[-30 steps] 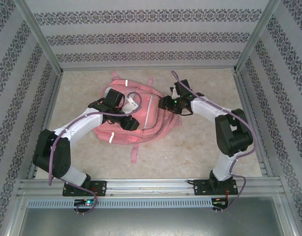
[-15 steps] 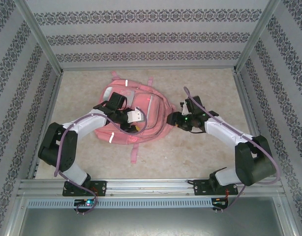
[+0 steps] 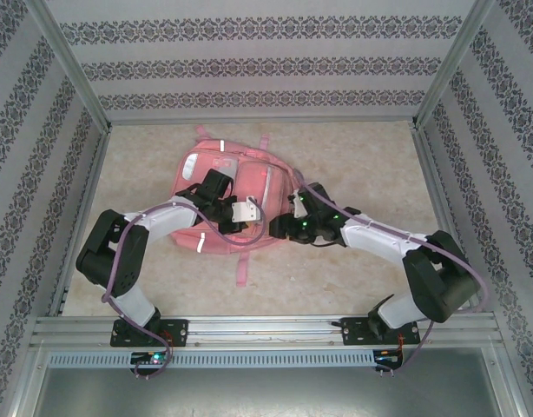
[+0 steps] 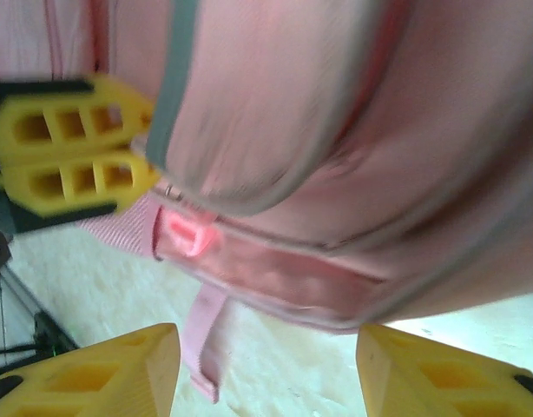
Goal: Pack the student bag
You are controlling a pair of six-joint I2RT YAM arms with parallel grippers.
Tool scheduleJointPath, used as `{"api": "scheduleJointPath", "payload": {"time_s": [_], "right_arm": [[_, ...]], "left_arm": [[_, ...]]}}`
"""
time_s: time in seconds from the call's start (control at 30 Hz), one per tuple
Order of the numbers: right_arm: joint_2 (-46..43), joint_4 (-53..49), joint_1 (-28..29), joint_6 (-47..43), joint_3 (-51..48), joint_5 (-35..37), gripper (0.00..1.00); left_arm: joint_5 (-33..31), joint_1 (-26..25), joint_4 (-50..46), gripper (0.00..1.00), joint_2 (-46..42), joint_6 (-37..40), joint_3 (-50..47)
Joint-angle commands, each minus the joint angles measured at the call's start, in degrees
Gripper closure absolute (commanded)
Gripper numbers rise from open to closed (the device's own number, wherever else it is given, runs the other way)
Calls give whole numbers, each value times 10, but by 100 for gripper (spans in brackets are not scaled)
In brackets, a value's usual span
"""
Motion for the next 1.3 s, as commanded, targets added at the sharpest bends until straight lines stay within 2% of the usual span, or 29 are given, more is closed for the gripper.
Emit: {"api": "scheduleJointPath", "payload": {"time_s": [0.0,0.07,0.13,0.2,0.4,0.53,0.6,0.73,0.8,0.87,0.97,1.13,1.2,1.27], "right_arm": [[6,58,34,-41,-4,19,47],[3,63,60,-66,3,58,48],[-10,61,94,-92,5,143,49],[-17,71,115,-100,0,201,55],[26,99,141,-85,8,261,62],[29,99,153,-36,13,345,63],[37,98,153,-30,19,354,67],[54,77,153,-16,34,360,92],[45,75,153,-11,27,364,100],[25,63,149,-18,18,367,100],[-8,20,117,-82,8,336,100],[-25,-15,25,-220,-10,231,100],[-23,-27,17,-277,-4,225,100],[-20,-44,12,-311,5,263,100]], "left_arm": [[68,-5,-56,100,3,-36,23],[87,-5,-76,100,4,-48,33],[109,-4,-88,100,7,-59,39],[120,-4,-85,100,9,-76,43],[166,0,-64,100,10,-146,53],[182,2,-39,100,6,-162,44],[182,3,-41,100,7,-164,43],[175,3,-47,100,6,-152,42],[166,5,-55,100,3,-141,43],[154,9,-67,100,-2,-118,43],[148,17,-87,100,-16,-38,28],[160,43,-141,100,-22,51,34],[154,49,-170,100,-18,76,48],[152,56,-191,100,-17,102,57]]}}
